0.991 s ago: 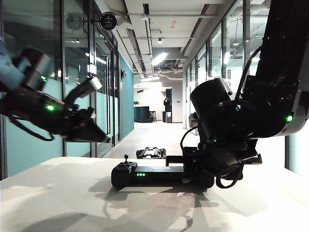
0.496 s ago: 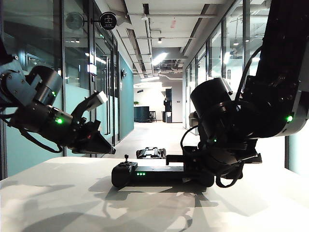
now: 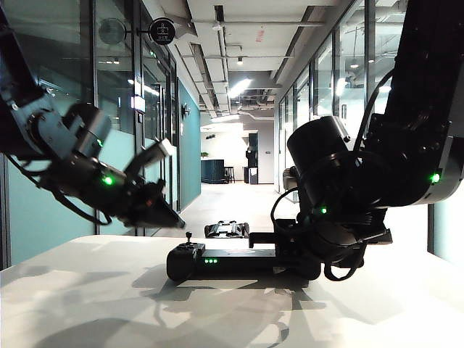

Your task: Push the left joystick on the remote control sitting on the white table forward to make the robot dog walk in a straight line until it approaches the door.

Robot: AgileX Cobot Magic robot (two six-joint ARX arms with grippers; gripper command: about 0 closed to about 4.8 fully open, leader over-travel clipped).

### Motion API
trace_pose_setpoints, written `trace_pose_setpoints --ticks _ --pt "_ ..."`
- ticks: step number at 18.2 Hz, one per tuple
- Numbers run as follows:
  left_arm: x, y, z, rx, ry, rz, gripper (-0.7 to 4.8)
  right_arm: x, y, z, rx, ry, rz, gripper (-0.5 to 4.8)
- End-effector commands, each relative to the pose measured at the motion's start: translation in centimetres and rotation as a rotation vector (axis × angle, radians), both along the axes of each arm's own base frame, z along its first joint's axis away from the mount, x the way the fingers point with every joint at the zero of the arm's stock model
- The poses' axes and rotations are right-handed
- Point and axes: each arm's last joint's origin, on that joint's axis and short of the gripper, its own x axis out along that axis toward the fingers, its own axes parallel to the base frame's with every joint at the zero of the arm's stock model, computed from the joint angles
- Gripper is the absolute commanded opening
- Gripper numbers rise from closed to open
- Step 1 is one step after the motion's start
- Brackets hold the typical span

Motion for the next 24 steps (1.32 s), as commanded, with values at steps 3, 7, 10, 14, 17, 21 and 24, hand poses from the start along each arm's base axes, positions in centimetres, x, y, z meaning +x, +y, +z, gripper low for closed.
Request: trace_pose_setpoints --ticks 3,7,10,14,17,21,24 --pt "0.3 -1.2 -1.3 0.019 0.001 -0.007 -0.06 0.1 0.2 0.4 0.007 -0.024 0.007 1.44" --pt "0.6 -1.3 -1.5 0.017 -0.016 -0.004 -0.06 0.1 0.2 0.4 0.006 -0.023 0.007 1.44" --pt "0.8 -1.3 -1.3 0.013 -0.033 -0.002 -0.06 0.1 0.2 0.4 0.006 -0.023 0.007 1.44" --pt "2.0 -1.6 -1.3 -0.002 -0.023 0.011 -0.06 0.1 0.2 0.4 0.006 -0.023 0.008 1.44" --pt "2.0 -1.6 -1.3 -0.001 -0.023 0.012 -0.06 0.1 0.2 0.4 0.006 -0.023 0.008 1.44" --pt "2.0 -1.6 -1.6 0.008 -0.020 0.024 -0.06 0.1 0.2 0.4 0.006 -0.023 0.008 1.44" --pt "2.1 -1.6 -2.2 0.012 -0.009 0.025 -0.06 0.1 0.2 0.4 0.005 -0.023 0.009 1.44"
